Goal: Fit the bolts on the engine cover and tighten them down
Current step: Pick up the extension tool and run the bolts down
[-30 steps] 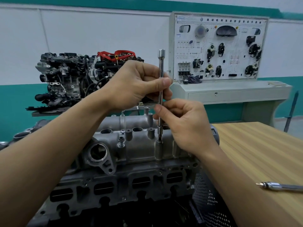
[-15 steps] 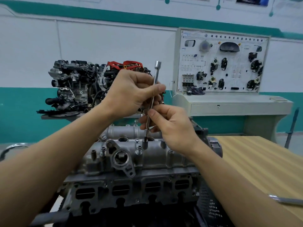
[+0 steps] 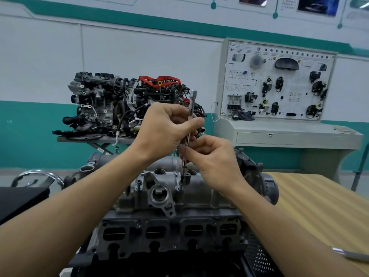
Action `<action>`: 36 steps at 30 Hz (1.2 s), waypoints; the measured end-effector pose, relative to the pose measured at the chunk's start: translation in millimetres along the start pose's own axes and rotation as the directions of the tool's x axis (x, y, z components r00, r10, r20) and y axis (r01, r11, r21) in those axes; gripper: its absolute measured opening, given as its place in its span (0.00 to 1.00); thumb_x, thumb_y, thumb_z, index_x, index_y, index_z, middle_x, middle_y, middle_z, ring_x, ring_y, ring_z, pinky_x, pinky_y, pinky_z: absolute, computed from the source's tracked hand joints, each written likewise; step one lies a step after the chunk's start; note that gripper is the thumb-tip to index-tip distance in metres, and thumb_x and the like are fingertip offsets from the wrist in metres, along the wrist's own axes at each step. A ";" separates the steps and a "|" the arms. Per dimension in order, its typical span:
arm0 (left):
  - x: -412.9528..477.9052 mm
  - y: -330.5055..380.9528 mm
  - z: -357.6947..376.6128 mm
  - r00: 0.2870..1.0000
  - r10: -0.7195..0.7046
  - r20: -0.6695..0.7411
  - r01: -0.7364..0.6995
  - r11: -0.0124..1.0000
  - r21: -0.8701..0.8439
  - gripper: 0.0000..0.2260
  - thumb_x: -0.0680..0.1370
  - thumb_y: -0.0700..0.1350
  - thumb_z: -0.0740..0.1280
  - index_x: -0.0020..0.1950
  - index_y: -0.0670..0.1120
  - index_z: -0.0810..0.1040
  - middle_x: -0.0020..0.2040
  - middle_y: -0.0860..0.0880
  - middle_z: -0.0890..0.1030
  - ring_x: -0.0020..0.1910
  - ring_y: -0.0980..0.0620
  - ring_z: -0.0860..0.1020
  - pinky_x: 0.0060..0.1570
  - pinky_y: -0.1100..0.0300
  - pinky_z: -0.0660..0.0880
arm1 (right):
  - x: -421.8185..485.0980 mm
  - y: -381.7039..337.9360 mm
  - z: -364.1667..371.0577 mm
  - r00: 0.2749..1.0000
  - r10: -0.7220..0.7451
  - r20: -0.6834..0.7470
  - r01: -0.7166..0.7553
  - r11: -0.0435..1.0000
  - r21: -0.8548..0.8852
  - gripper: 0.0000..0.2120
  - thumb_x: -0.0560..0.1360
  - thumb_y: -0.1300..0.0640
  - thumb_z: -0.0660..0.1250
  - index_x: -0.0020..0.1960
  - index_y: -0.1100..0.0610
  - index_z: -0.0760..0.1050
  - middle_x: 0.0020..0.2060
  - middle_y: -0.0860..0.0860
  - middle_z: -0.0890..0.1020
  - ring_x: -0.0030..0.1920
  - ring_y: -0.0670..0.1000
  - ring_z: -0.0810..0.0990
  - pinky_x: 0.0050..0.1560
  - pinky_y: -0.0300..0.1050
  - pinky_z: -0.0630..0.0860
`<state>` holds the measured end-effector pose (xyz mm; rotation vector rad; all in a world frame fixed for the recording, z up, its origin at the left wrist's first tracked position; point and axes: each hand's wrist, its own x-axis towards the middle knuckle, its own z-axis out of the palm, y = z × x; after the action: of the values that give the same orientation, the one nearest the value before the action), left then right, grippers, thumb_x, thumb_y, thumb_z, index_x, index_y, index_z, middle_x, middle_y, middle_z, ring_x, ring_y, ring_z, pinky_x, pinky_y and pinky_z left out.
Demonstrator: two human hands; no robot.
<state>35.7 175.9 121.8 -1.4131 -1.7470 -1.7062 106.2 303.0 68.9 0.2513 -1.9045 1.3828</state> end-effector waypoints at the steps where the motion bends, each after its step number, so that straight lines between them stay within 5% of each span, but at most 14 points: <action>1: 1.0 1.5 -1.4 1.000 -0.003 0.023 0.002 0.999 0.045 0.05 0.78 0.41 0.73 0.42 0.41 0.84 0.34 0.47 0.86 0.33 0.51 0.84 0.37 0.57 0.82 | 0.6 -0.9 0.0 1.000 0.019 -0.003 -0.019 1.000 -0.018 0.09 0.72 0.57 0.77 0.36 0.57 0.80 0.33 0.58 0.84 0.34 0.51 0.80 0.38 0.44 0.77; 7: 14.5 14.9 -15.8 0.881 -0.195 0.432 0.175 0.981 0.087 0.10 0.84 0.42 0.61 0.61 0.43 0.79 0.50 0.51 0.87 0.52 0.59 0.84 0.47 0.68 0.78 | 0.9 -11.4 -3.2 0.955 0.177 0.239 -0.168 0.984 -0.056 0.12 0.83 0.55 0.62 0.51 0.61 0.82 0.45 0.53 0.87 0.45 0.51 0.85 0.50 0.50 0.82; 13: 10.3 15.9 -16.2 0.956 -0.100 0.274 0.048 0.981 0.190 0.02 0.75 0.43 0.76 0.44 0.46 0.85 0.37 0.50 0.87 0.35 0.57 0.85 0.36 0.68 0.77 | 0.8 -12.2 3.5 0.996 0.069 0.051 -0.061 0.989 -0.132 0.13 0.74 0.55 0.75 0.33 0.59 0.81 0.31 0.53 0.85 0.30 0.45 0.81 0.34 0.38 0.74; 16: 11.6 16.9 -25.1 0.907 -0.184 0.379 0.132 0.978 0.160 0.05 0.79 0.40 0.69 0.53 0.44 0.83 0.45 0.50 0.88 0.45 0.56 0.86 0.43 0.67 0.79 | 1.5 -14.4 -0.6 0.972 0.159 0.175 -0.139 0.983 -0.124 0.09 0.79 0.52 0.69 0.44 0.55 0.84 0.41 0.51 0.87 0.38 0.43 0.83 0.38 0.37 0.77; 20: 12.9 20.0 -27.9 0.836 -0.236 0.496 0.188 0.971 0.145 0.13 0.81 0.40 0.67 0.65 0.44 0.76 0.55 0.50 0.86 0.55 0.59 0.83 0.50 0.68 0.78 | 0.1 -16.1 -3.4 0.949 0.152 0.277 -0.125 0.986 -0.112 0.10 0.82 0.58 0.62 0.50 0.55 0.82 0.44 0.51 0.87 0.45 0.51 0.85 0.50 0.51 0.81; 23: 9.2 19.7 -19.8 0.933 -0.184 0.308 0.112 0.965 0.236 0.11 0.74 0.45 0.75 0.55 0.44 0.83 0.44 0.50 0.88 0.44 0.56 0.86 0.41 0.65 0.80 | 1.1 -15.6 2.0 0.987 0.087 0.132 -0.064 0.983 -0.170 0.08 0.78 0.59 0.70 0.41 0.61 0.82 0.37 0.55 0.86 0.40 0.57 0.86 0.47 0.55 0.83; 26: 3.6 18.8 -12.9 0.982 -0.117 0.150 0.077 0.965 0.251 0.06 0.72 0.45 0.78 0.43 0.43 0.86 0.36 0.49 0.87 0.37 0.52 0.86 0.38 0.59 0.82 | 2.5 -16.0 1.5 0.994 0.098 0.055 -0.089 0.986 -0.139 0.12 0.74 0.55 0.75 0.34 0.58 0.79 0.31 0.52 0.85 0.32 0.49 0.82 0.34 0.41 0.78; 29: 1.3 18.7 -11.7 0.969 -0.129 0.212 0.082 0.973 0.214 0.03 0.78 0.40 0.72 0.47 0.41 0.85 0.38 0.48 0.87 0.38 0.51 0.86 0.39 0.60 0.82 | 2.7 -16.7 -1.8 0.974 0.180 0.135 -0.159 0.976 -0.151 0.13 0.78 0.52 0.70 0.45 0.62 0.83 0.40 0.54 0.86 0.34 0.42 0.81 0.34 0.34 0.75; 32: 4.5 20.0 -15.7 0.927 -0.219 0.306 0.166 0.968 0.189 0.06 0.81 0.39 0.66 0.55 0.41 0.82 0.45 0.49 0.88 0.45 0.54 0.86 0.45 0.61 0.83 | 2.4 -18.1 -7.3 0.948 0.201 0.245 -0.179 0.978 -0.108 0.11 0.83 0.57 0.62 0.53 0.60 0.82 0.47 0.55 0.86 0.43 0.44 0.83 0.41 0.37 0.80; 36: 3.5 23.1 -14.5 0.933 -0.196 0.301 0.141 0.971 0.196 0.06 0.79 0.44 0.70 0.53 0.46 0.84 0.45 0.52 0.88 0.46 0.57 0.85 0.45 0.68 0.80 | 1.7 -18.2 -7.5 0.972 0.133 0.195 -0.103 0.982 -0.155 0.06 0.80 0.60 0.67 0.45 0.58 0.80 0.40 0.55 0.86 0.41 0.48 0.84 0.42 0.45 0.82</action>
<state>46.7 159.8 141.2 -1.5674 -2.1885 -1.4210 118.5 302.9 84.4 0.2185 -2.2113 1.3308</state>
